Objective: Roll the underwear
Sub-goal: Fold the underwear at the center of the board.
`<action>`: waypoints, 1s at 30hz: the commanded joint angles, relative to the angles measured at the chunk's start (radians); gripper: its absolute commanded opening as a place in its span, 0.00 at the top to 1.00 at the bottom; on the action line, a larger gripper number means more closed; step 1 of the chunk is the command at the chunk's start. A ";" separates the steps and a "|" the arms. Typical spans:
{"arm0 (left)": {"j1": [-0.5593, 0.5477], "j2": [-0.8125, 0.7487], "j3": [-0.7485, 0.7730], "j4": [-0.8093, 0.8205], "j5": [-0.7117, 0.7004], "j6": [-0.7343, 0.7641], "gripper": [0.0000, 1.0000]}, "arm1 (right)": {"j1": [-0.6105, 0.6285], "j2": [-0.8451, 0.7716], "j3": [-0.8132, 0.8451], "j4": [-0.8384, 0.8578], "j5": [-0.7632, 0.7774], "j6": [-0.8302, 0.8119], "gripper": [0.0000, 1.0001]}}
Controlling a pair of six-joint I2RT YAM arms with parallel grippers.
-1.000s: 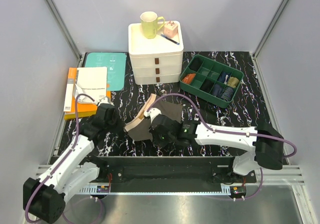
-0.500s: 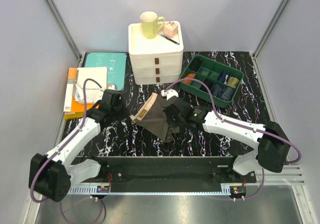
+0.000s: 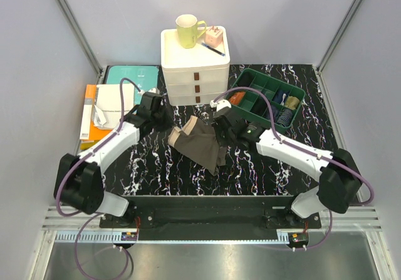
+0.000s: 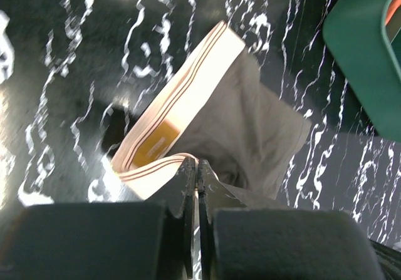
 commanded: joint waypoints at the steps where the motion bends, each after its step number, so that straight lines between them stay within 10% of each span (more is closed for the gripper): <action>1: -0.002 0.087 0.100 0.073 0.025 0.019 1.00 | -0.047 0.040 0.049 0.022 0.030 -0.040 1.00; 30: 0.015 0.431 0.344 0.077 0.029 0.022 1.00 | -0.218 0.316 0.126 0.142 0.013 -0.113 1.00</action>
